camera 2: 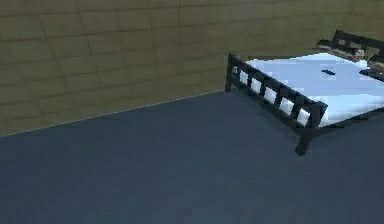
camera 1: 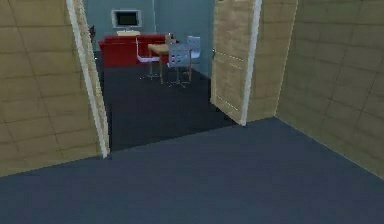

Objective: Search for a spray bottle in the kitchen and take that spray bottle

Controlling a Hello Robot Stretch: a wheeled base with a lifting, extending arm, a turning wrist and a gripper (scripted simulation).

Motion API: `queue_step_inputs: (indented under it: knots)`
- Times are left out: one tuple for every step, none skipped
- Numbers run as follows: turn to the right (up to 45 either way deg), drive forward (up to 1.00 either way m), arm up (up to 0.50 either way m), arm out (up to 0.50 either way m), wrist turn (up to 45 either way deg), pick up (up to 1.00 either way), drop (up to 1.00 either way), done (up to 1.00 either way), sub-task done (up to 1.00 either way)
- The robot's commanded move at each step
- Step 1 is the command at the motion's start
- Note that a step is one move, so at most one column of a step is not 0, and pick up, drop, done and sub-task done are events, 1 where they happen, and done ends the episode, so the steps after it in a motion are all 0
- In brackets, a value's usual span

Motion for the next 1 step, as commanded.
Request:
queue_step_inputs:
  knots:
    - [-6.0, 0.00, 0.00, 0.00, 0.0, 0.00, 0.00, 0.00, 0.00]
